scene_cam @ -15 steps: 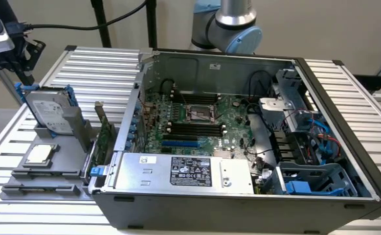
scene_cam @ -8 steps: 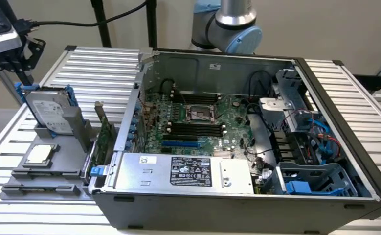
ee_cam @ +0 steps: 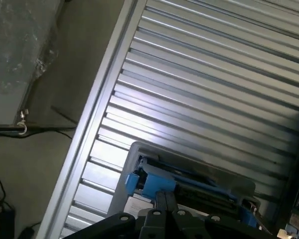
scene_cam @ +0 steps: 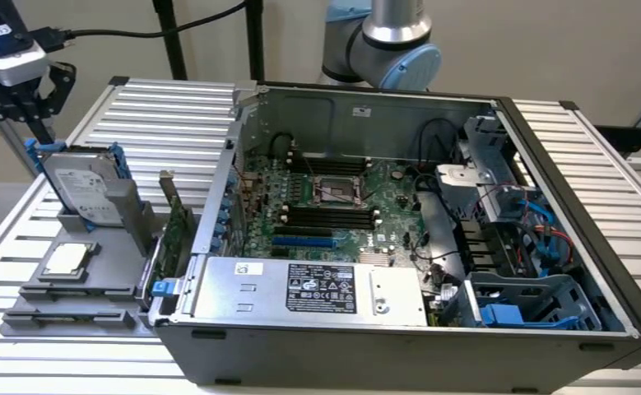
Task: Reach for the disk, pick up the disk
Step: 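Pick up the disk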
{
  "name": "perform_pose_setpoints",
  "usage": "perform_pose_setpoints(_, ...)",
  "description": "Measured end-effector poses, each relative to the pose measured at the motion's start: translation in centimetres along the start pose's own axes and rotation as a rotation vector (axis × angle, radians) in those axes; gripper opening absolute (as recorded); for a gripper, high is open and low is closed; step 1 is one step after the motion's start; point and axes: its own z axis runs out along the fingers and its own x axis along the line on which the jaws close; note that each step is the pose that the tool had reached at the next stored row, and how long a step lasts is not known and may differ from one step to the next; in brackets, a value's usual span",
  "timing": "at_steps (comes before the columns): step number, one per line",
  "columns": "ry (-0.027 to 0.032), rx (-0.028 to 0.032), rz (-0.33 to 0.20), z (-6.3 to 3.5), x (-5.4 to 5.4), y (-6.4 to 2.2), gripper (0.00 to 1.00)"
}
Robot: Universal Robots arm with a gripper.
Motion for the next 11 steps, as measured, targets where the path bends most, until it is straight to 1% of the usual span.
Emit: perform_pose_setpoints(11,0.0075,0.0,-0.196,-0.03,0.0,0.0,0.11)
